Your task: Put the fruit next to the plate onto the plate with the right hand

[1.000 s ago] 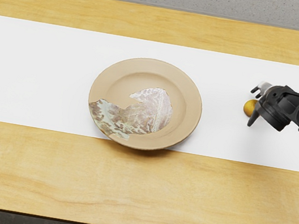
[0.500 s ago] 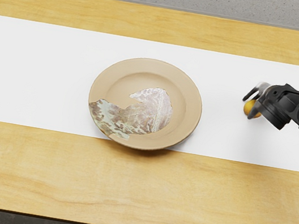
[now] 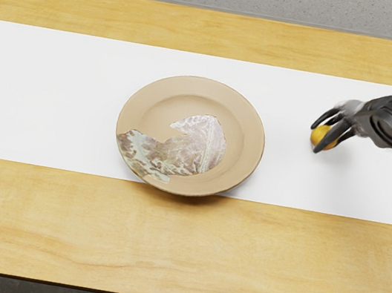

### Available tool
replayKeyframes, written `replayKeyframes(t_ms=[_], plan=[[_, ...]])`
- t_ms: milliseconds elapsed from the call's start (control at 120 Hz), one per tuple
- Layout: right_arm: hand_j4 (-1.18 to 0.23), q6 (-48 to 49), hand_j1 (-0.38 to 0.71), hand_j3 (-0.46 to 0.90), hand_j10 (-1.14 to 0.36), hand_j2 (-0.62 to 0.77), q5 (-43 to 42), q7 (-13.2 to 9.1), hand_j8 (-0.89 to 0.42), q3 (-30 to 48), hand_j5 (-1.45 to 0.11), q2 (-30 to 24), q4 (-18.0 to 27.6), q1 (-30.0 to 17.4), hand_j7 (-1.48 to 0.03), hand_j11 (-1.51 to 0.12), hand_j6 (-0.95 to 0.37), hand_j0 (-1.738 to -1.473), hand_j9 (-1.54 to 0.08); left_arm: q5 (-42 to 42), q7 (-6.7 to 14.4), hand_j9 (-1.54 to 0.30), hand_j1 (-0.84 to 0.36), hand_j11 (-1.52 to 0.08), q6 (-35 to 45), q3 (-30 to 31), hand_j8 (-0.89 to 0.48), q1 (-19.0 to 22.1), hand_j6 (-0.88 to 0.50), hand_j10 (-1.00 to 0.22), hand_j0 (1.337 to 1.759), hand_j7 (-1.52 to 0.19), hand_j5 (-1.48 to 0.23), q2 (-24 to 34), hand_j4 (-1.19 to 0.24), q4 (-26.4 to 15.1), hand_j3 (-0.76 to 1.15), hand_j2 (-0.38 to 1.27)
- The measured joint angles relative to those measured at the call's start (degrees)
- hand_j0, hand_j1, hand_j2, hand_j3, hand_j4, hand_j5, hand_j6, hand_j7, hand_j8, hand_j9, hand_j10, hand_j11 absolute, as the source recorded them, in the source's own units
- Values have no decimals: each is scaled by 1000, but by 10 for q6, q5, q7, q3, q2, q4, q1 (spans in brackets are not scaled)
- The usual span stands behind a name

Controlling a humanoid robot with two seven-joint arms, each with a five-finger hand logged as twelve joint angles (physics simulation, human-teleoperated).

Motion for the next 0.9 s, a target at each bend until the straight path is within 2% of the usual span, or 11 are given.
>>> replayKeyframes(t_ms=[25, 208, 392, 442, 508, 600, 642, 725, 758, 825, 900], plan=[[-836, 13, 280, 0, -515, 240, 5, 0, -261, 10, -1113, -5, 0, 1, -1098, -1176, -362, -1647, -1153, 0, 0, 0, 349, 0, 0, 0, 0, -1, 0, 0, 1658, 0, 0, 0, 0, 0, 0, 0], [-839, 163, 308, 0, -537, 233, 44, 0, -258, 141, -1164, -21, -24, 3, -1120, -1203, -338, -1649, -1169, 0, 0, 0, 349, 0, 0, 0, 0, -1, 0, 0, 1658, 0, 0, 0, 0, 0, 0, 0], [-838, 188, 308, 1, -541, 233, 47, 0, -246, 223, -1190, 82, -37, 6, -1128, -1214, -323, -1650, -1178, 0, 0, 0, 349, 0, 0, 0, 0, -1, 0, 0, 1658, 0, 0, 0, 0, 0, 0, 0], [-835, 180, 290, 2, -541, 176, 44, 0, -246, 233, -1201, 108, -39, 6, -1130, -1224, -324, -1650, -1184, 0, 0, 0, 349, 0, 0, 0, 0, -1, 0, 0, 1658, 0, 0, 0, 0, 0, 0, 0], [-835, 172, 299, 3, -567, 242, 35, 0, -261, 240, -1205, 134, -40, 5, -1131, -1237, -317, -1651, -1193, 0, 0, 0, 349, 0, 0, 0, 0, -1, 0, 0, 1658, 0, 0, 0, 0, 0, 0, 0], [-831, 167, 278, 3, -593, 215, 29, 0, -270, 242, -1217, 152, -41, 2, -1132, -1261, -311, -1652, -1215, 0, 0, 0, 349, 0, 0, 0, 0, -1, 0, 0, 1658, 0, 0, 0, 0, 0, 0, 0], [-752, 157, 230, 0, -590, 171, 26, 0, -268, 243, -1099, 158, -42, -1, -1024, -1141, -310, -1653, -1099, 0, 0, 0, 349, 0, 0, 0, 0, 0, 0, 0, 1658, 0, 0, 0, 0, 0, 0, 0], [-500, 114, 36, 0, -393, 114, 21, 0, -178, 235, -731, 178, -42, -5, -681, -759, -206, -1655, -731, 0, 0, 0, 349, 0, 0, 0, 0, 0, 0, 0, 1658, 0, 0, 0, 0, 0, 0, 0], [-422, 104, -21, 0, -292, 96, 21, 0, -148, 231, -624, 183, -42, -6, -578, -644, -174, -1655, -624, 0, 0, 0, 349, 0, 0, 0, 0, -1, 0, 0, 1658, 0, 0, 0, 0, 0, 0, 0], [-304, 102, -113, 0, -210, 69, 23, 0, -107, 229, -450, 187, -41, -6, -417, -465, -126, -1656, -450, 0, 0, 0, 349, 0, 0, 0, 0, -1, 0, 0, 1658, 0, 0, 0, 0, 0, 0, 0], [-212, 182, -185, 0, -147, 48, 86, 0, -75, 245, -312, 134, -34, -4, -289, -322, -89, -1657, -312, 0, 0, 0, 349, 0, 0, 0, 0, -1, 0, 0, 1658, 0, 0, 0, 0, 0, 0, 0]])
